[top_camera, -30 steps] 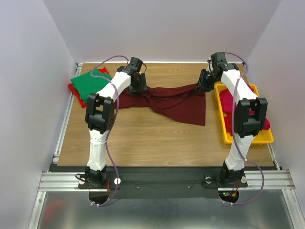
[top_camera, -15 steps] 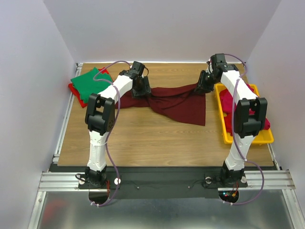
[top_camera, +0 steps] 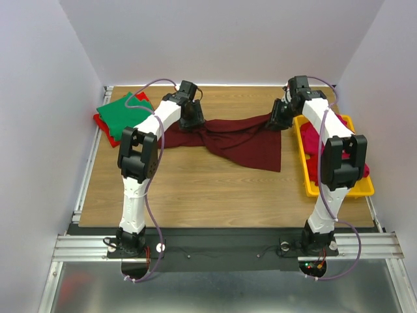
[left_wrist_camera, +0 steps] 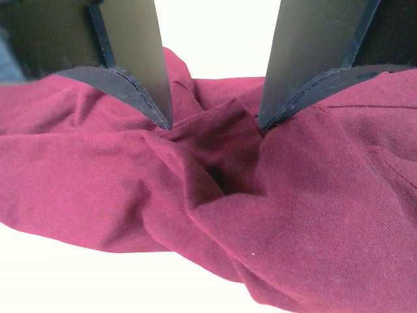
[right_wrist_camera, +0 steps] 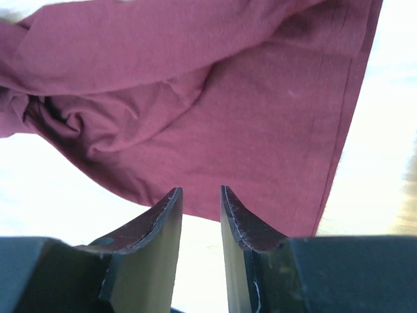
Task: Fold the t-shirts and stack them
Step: Flatten the tshirt out
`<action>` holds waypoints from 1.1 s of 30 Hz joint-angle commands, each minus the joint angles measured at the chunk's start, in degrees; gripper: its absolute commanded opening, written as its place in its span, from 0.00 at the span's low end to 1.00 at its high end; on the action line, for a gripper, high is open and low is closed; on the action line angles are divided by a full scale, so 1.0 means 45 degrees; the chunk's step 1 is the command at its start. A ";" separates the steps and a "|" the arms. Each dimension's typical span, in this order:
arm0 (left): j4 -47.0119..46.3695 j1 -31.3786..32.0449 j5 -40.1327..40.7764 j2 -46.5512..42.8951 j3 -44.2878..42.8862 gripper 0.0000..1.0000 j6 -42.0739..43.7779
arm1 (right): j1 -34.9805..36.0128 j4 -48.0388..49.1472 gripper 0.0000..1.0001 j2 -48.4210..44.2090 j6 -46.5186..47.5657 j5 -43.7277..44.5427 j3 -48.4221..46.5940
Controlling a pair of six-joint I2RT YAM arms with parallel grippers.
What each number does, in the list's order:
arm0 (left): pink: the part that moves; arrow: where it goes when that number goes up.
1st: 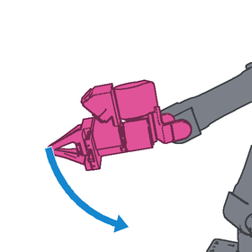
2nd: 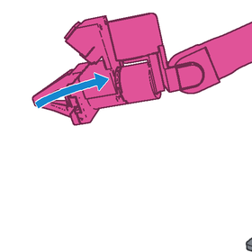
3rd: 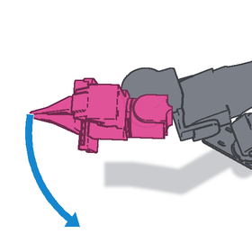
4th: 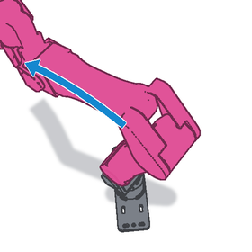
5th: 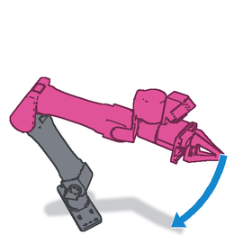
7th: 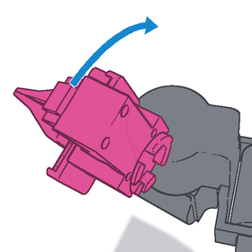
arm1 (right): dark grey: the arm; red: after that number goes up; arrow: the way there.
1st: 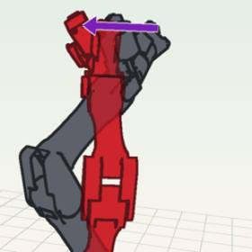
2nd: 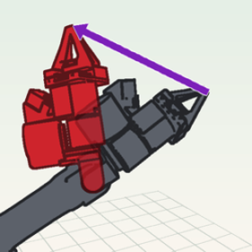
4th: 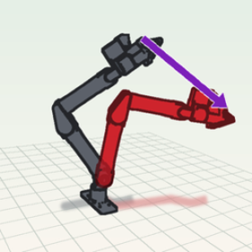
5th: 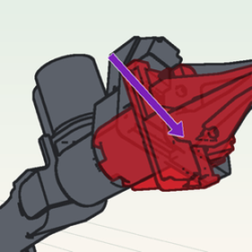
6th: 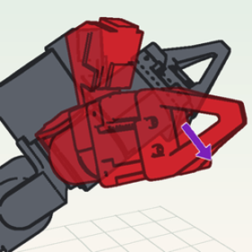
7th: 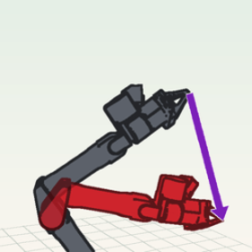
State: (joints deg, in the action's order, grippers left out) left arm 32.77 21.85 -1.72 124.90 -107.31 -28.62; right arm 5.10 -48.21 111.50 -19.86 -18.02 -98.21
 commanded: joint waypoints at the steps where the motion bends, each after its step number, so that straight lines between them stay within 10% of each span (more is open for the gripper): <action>1: -0.0037 -0.0070 0.0109 0.0037 -0.0374 0.66 0.0013 | 0.0038 0.0380 0.36 -0.1028 0.0038 -0.0214 0.0243; 14: -0.0213 -0.0070 0.0049 0.0212 0.0213 0.70 0.0052 | 0.0038 0.0400 0.37 -0.1556 0.0038 -0.0214 0.0986; 23: -0.0252 -0.0070 0.0284 -0.0197 0.0291 0.31 0.0091 | 0.0038 0.0380 0.45 -0.2687 -0.0158 -0.0136 0.2291; 26: -0.0291 -0.0089 0.0284 -0.0471 0.0466 0.00 0.0052 | 0.0038 0.0380 0.49 -0.3254 -0.0138 -0.0058 0.3329; 33: -0.0057 -0.0108 0.0284 -0.1094 0.0545 0.00 0.0188 | 0.0038 0.0497 0.50 -0.4114 0.0116 0.0800 0.6062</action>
State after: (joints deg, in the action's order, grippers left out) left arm 32.08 21.65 -1.21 125.60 -105.32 -28.51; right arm 5.17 -47.18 95.50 -20.25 -17.12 -74.04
